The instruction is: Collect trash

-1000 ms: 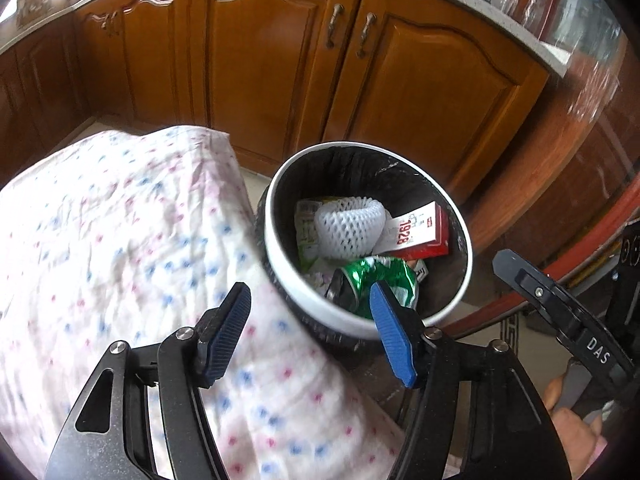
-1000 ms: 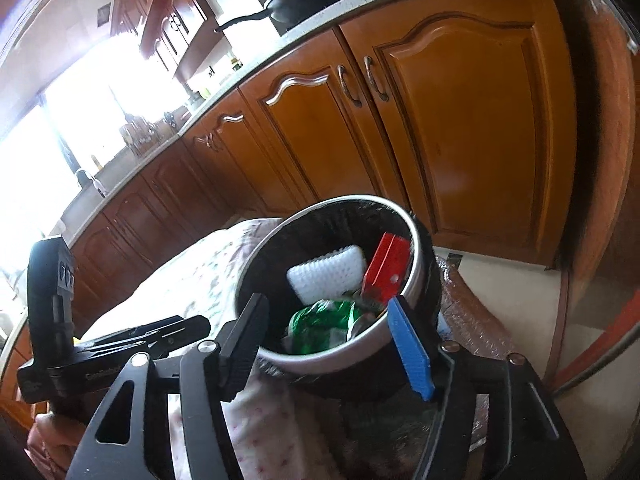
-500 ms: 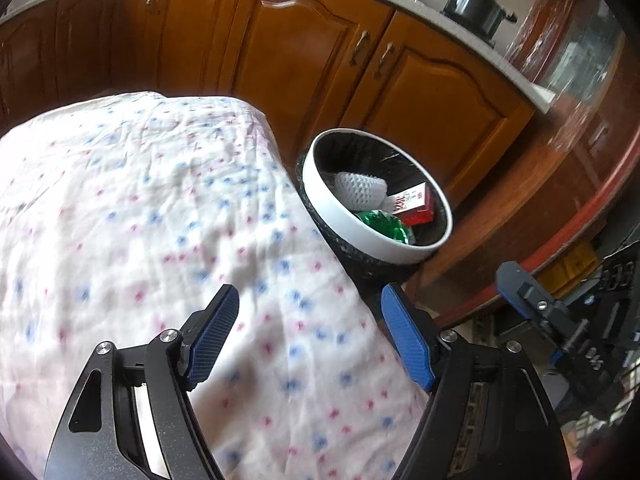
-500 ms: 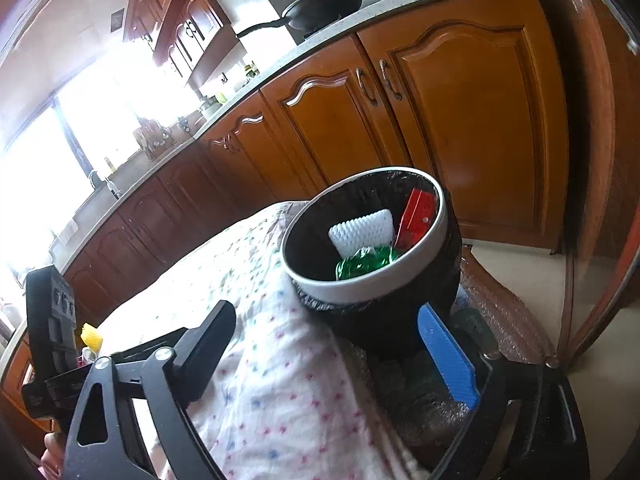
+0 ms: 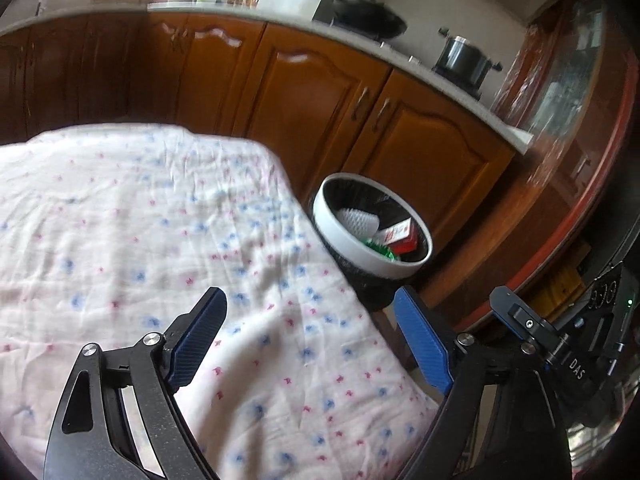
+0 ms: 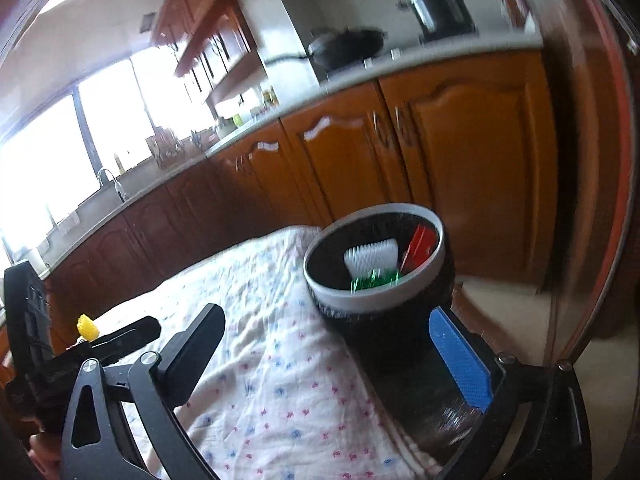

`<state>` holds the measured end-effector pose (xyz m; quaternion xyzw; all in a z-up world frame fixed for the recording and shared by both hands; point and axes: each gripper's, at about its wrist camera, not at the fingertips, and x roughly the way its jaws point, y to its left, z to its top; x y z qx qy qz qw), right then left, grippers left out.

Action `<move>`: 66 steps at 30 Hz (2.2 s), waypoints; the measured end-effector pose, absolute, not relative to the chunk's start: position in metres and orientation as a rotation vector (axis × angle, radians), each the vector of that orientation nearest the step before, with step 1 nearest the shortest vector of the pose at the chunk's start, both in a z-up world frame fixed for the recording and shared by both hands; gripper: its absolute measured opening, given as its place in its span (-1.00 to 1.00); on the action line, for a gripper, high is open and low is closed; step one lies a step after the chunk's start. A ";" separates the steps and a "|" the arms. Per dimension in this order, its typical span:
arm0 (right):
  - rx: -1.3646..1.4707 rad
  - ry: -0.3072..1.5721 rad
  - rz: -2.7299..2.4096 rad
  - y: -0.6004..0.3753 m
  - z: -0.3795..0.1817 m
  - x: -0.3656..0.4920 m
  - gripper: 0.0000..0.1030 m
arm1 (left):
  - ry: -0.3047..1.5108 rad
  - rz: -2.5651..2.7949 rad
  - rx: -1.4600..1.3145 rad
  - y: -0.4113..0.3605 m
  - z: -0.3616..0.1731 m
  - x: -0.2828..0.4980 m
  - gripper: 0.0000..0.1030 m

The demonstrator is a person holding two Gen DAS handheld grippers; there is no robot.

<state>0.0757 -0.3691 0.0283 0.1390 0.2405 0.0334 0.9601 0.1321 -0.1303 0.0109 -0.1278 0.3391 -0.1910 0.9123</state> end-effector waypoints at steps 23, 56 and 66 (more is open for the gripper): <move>0.147 0.345 0.024 -0.352 0.033 0.042 1.00 | 0.416 -0.196 -0.047 -0.128 0.035 0.063 1.00; 0.172 0.348 0.040 -0.354 0.031 0.044 1.00 | 0.401 -0.120 -0.020 -0.131 0.029 0.053 1.00; 0.180 0.349 0.042 -0.354 0.029 0.043 1.00 | 0.397 -0.110 -0.014 -0.132 0.028 0.052 1.00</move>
